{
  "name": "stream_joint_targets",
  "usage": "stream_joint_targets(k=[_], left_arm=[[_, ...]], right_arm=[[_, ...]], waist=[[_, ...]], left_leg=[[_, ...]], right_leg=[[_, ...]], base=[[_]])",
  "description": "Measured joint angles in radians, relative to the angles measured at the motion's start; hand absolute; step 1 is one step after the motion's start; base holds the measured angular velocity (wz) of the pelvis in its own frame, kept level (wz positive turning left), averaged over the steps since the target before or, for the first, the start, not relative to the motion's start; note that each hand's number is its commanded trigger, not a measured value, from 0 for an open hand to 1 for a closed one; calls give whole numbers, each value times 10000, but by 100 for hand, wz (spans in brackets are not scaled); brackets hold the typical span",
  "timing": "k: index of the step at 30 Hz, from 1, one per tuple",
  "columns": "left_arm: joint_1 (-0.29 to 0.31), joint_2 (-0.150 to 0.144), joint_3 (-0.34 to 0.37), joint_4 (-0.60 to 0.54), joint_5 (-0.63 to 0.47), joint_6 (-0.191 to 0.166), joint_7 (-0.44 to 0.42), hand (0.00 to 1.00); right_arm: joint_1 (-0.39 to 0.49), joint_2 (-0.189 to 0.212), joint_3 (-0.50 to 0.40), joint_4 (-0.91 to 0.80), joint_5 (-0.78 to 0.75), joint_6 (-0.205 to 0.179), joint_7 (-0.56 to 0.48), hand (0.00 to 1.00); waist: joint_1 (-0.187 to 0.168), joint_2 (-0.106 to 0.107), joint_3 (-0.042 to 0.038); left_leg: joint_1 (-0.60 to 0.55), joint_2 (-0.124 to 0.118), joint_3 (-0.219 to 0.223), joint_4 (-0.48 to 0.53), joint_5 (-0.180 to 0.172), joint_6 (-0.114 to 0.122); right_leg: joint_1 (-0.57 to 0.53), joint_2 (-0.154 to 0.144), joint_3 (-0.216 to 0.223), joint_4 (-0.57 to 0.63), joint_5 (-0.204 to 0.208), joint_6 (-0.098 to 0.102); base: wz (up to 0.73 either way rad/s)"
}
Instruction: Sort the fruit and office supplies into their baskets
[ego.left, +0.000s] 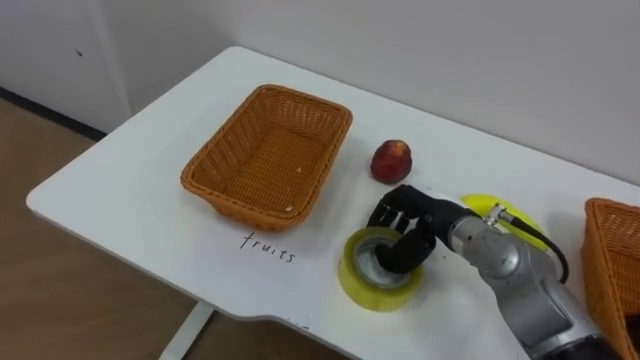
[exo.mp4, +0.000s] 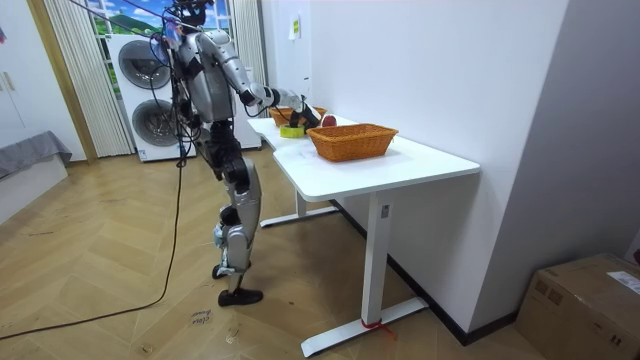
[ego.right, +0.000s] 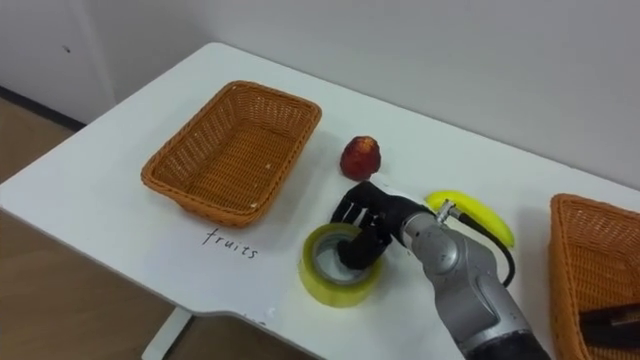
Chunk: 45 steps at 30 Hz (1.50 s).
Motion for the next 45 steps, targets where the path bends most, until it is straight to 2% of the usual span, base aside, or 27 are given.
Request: stream_joint_targets(k=[3, 6, 8, 11, 13, 16, 20, 22, 25, 30, 34, 36, 37, 41, 45], left_arm=[[-12, 0, 10, 21, 0, -141, 208, 0], [15, -4, 39, 87, -20, -137, 237, 0], [18, -35, 234, 87, -12, -166, 216, 0], [35, -99, 636, 243, -1, -440, 218, 0], [21, -70, 854, 530, -7, -539, 233, 0], [-12, -41, 887, 813, -9, -699, 330, 0], [-26, -37, 944, 815, -11, -849, 354, 0], [-39, -41, 1096, 895, -11, -998, 357, 0], [9, -9, 1157, 1018, -72, -1006, 358, 0], [12, -1, 1221, 977, -95, -1081, 277, 0], [122, 13, 1233, 993, -86, -1216, 268, 0], [151, 15, 1231, 997, -111, -1217, 273, 0], [175, 10, 1231, 1000, -187, -1220, 273, 0], [211, 3, 1231, 1019, -201, -1285, 275, 0], [215, 3, 1232, 1111, -386, -1537, 270, 0]], right_arm=[[21, -31, -27, -186, -123, 8, 129, 100], [53, -35, -41, -480, -299, 24, 227, 100], [246, -97, -168, -897, -407, 17, 398, 100], [651, -378, -712, -1624, -463, -21, 573, 100], [700, -503, -1198, -1851, -509, -119, 563, 100], [701, -718, -1651, -1921, -480, -277, 517, 100], [700, -839, -2057, -2163, -498, -418, 428, 100], [699, -876, -2406, -2236, -533, -486, 307, 100], [699, -932, -2601, -2325, -517, -499, 57, 100], [694, -971, -3137, -2731, -351, -699, -357, 100], [692, -1088, -3584, -2840, -306, -871, -899, 100], [689, -1138, -3648, -2852, -287, -880, -1131, 100], [677, -1149, -3654, -2852, -319, -894, -1205, 100], [678, -1209, -3749, -2816, -313, -1019, -1331, 100], [677, -1503, -3767, -2796, -272, -1245, -1676, 100]], waist=[[-38, 15, 16], [-229, 64, 55], [-255, 39, 37], [-381, 45, 39], [-587, 43, 38], [-815, 2, 15], [-903, -63, 10], [-994, -102, -15], [-1088, -124, -19], [-1339, -104, -5], [-1369, -32, 34], [-1373, -7, 52], [-1377, -48, 23], [-1451, -2, 61], [-1465, -4, 66]], left_leg=[[-3, -1, 5, 1, 0, 1], [-8, -2, 8, -6, -1, 3], [-27, 7, 81, -44, 1, 4], [-39, -8, 120, -53, 9, 16], [-7, -5, 150, -57, 14, 24], [42, 8, 234, -116, 18, 28], [168, 33, 408, -252, 29, 30], [259, 57, 563, -334, 29, 30], [367, 70, 654, -388, 29, 31], [386, 79, 698, -386, 27, 32], [542, 96, 775, -406, 27, 31], [537, 149, 843, -406, 27, 31], [542, 153, 891, -405, 27, 30], [565, 149, 929, -404, 27, 29], [563, 167, 949, -404, 26, 29]], right_leg=[[0, -1, 5, 2, 0, 0], [-11, -4, 50, 4, 0, 0], [-83, 0, 162, 5, 0, 0], [-111, -12, 223, 8, 0, 0], [-103, -20, 233, 12, 0, 0], [-123, -20, 302, 13, -1, 1], [-139, 3, 506, 8, 0, 1], [-147, 19, 635, 3, 0, 0], [-120, 38, 773, 6, 0, 0], [-146, 60, 962, 8, 1, 0], [-67, 87, 1171, 13, 1, 0], [-107, 97, 1235, 17, 1, 0], [-129, 106, 1286, 24, 2, -1], [-123, 107, 1315, 26, 2, -2], [-154, 114, 1322, 32, 3, -3]], base=[[0], [-2], [-11], [-4], [-2], [-7], [-17], [-15], [-14], [-2], [-6], [-10], [-12], [-3], [0]])
